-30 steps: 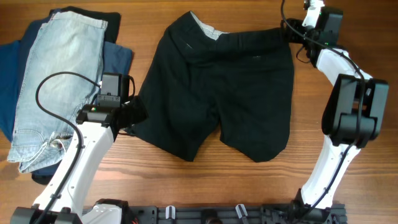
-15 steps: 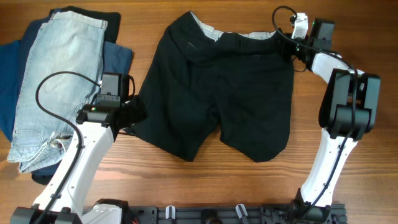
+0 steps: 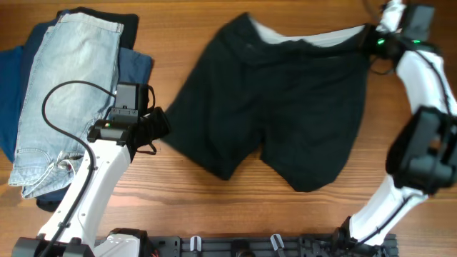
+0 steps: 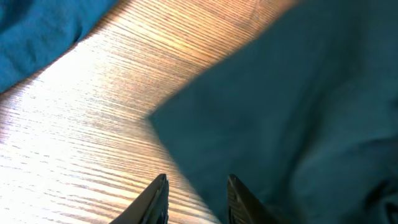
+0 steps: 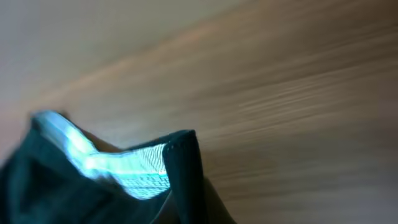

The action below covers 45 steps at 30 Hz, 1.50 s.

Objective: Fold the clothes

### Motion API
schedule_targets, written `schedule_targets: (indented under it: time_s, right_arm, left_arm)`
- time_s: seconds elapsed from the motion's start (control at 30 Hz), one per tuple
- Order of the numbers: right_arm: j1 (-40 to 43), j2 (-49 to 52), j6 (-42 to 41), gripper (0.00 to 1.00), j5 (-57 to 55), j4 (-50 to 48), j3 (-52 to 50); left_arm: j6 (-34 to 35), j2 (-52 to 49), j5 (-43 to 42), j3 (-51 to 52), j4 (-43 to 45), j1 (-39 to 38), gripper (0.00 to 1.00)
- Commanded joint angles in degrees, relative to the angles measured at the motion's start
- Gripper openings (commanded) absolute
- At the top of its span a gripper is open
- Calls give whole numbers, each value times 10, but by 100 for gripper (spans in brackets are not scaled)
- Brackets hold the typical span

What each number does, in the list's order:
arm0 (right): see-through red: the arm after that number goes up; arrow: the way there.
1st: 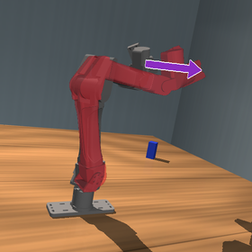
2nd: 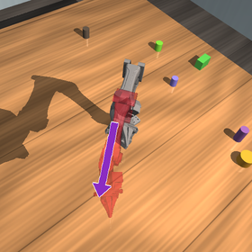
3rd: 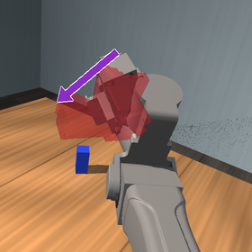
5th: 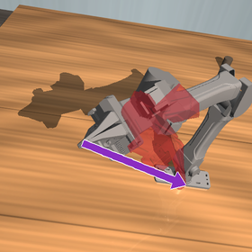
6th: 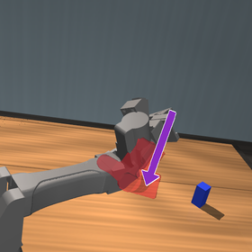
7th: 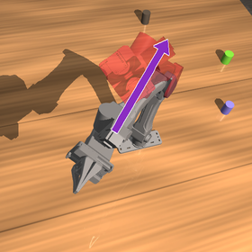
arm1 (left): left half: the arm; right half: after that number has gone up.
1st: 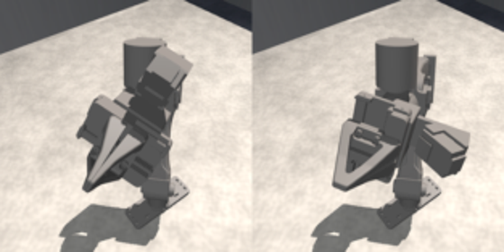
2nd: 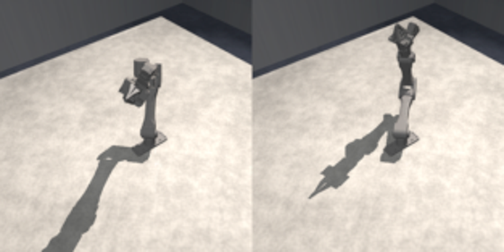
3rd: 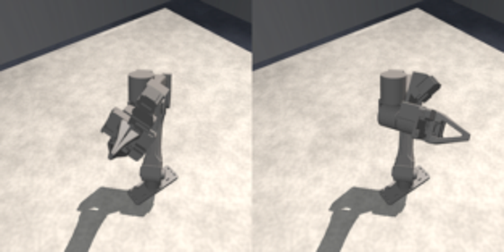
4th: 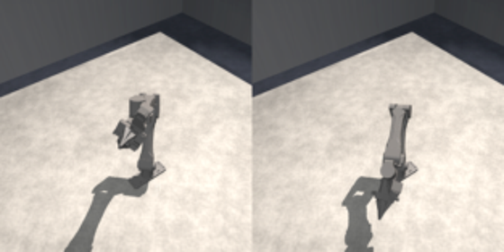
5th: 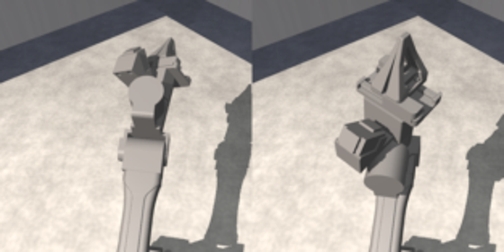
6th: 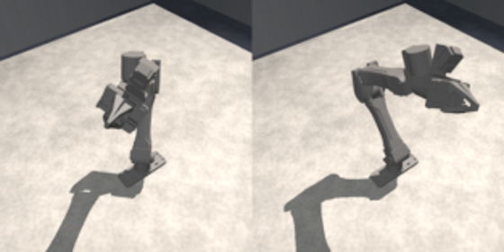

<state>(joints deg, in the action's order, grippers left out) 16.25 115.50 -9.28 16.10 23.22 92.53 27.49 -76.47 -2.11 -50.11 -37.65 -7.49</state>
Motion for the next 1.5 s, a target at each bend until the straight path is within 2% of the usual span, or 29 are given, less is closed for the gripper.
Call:
schedule_targets:
  time_s: [0.0, 0.03, 0.07, 0.1, 0.13, 0.17, 0.3, 0.4, 0.5, 0.6, 0.73, 0.9, 1.0, 1.07, 1.13, 1.17, 1.27, 1.3, 1.4, 1.47]
  right_arm:
    - [37, -14, -59, 4, -64, 8, 14]
    - [40, -14, -61, 4, -64, 9, 14]
    - [43, -14, -62, 10, -64, 10, 14]
    - [45, -14, -62, 50, -63, 10, 14]
    - [47, -17, -61, 94, -55, 12, 14]
    - [50, -26, -61, 99, -27, 22, 14]
    - [51, -69, -57, 100, 33, 52, 14]
    - [40, -114, -32, 100, 83, 109, 14]
    - [22, -147, -6, 100, 85, 163, 14]
    - [2, -167, 14, 100, 86, 198, 14]
    - [-7, -171, 14, 100, 90, 221, 14]
    - [-7, -171, 32, 100, 94, 241, 14]
    - [-7, -171, 32, 100, 94, 245, 14]
    - [-7, -171, 33, 100, 94, 245, 14]
    - [-7, -171, 31, 100, 94, 243, 14]
    - [-7, -171, 31, 100, 94, 242, 14]
    - [-7, -171, 31, 100, 94, 237, 14]
    - [-7, -171, 31, 100, 94, 235, 14]
    - [-7, -171, 31, 100, 94, 231, 14]
    - [-7, -171, 32, 100, 94, 229, 14]
  left_arm:
    - [-1, -3, -9, -6, 2, 2, 31]
    - [-1, -3, -10, -6, 2, 2, 31]
    - [-1, -3, -14, -6, 2, 2, 31]
    - [-1, -3, -20, -6, 2, 2, 31]
    - [-1, -3, -30, -6, 2, 2, 31]
    - [-1, -3, -50, -6, 2, 1, 31]
    - [-1, -8, -58, -6, 4, -12, 29]
    - [-3, -30, -58, -6, 16, -30, 18]
    - [-23, -72, -53, -6, 44, -47, 19]
    - [-39, -130, -44, -6, 100, -53, 26]
    - [-46, -207, -47, -6, 180, -41, 50]
    - [-49, -258, -105, -6, 247, -16, 61]
    - [-49, -277, -114, -6, 287, -16, 73]
    - [-49, -290, -120, -6, 309, -16, 74]
    - [-49, -305, -146, -6, 328, -16, 68]
    - [-49, -312, -166, -6, 336, -17, 59]
    - [-48, -329, -196, -6, 341, -17, 24]
    - [-49, -330, -195, -6, 336, -17, 4]
    - [-48, -330, -193, -6, 354, -16, 4]
    - [-48, -330, -187, -6, 400, -16, 4]
